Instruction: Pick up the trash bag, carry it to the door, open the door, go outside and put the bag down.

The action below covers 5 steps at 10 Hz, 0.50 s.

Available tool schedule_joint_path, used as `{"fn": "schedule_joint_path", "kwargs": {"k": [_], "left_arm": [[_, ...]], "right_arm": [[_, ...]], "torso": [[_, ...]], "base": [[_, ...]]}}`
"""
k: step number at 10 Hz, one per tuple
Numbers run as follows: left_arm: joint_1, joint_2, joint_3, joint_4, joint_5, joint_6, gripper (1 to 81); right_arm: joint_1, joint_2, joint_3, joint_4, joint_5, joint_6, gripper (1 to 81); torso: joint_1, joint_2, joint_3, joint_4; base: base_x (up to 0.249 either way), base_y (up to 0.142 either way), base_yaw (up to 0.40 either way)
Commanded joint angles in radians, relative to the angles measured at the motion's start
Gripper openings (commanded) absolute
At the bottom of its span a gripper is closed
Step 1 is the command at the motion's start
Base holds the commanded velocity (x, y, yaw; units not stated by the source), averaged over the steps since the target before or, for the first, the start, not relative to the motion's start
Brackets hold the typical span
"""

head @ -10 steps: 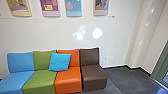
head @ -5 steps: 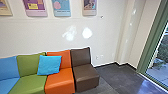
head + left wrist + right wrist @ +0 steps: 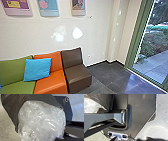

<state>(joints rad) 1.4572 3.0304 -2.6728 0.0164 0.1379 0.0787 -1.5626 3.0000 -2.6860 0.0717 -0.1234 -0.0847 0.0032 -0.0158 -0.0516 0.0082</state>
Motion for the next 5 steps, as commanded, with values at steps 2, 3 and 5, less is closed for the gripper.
{"fn": "schedule_joint_path", "kwargs": {"k": [2,3,5], "left_arm": [[-0.047,0.004,0.005,0.002,0.066,0.006,1.0],[-0.047,0.004,0.005,0.002,0.066,0.006,1.0],[-0.047,0.004,0.005,0.002,0.066,0.006,1.0]], "right_arm": [[0.04,0.003,-0.004,-0.007,-0.068,-0.003,81.1],[0.04,0.004,-0.004,-0.007,-0.068,-0.003,81.1],[0.04,0.004,-0.004,-0.007,-0.068,-0.003,81.1]], "torso": [[0.0,0.0,0.0,0.0],[0.0,0.0,0.0,0.0],[0.0,0.0,0.0,0.0]], "base": [[0.0,0.0,-0.291],[0.0,0.0,-0.294],[0.0,0.0,-0.296]]}}
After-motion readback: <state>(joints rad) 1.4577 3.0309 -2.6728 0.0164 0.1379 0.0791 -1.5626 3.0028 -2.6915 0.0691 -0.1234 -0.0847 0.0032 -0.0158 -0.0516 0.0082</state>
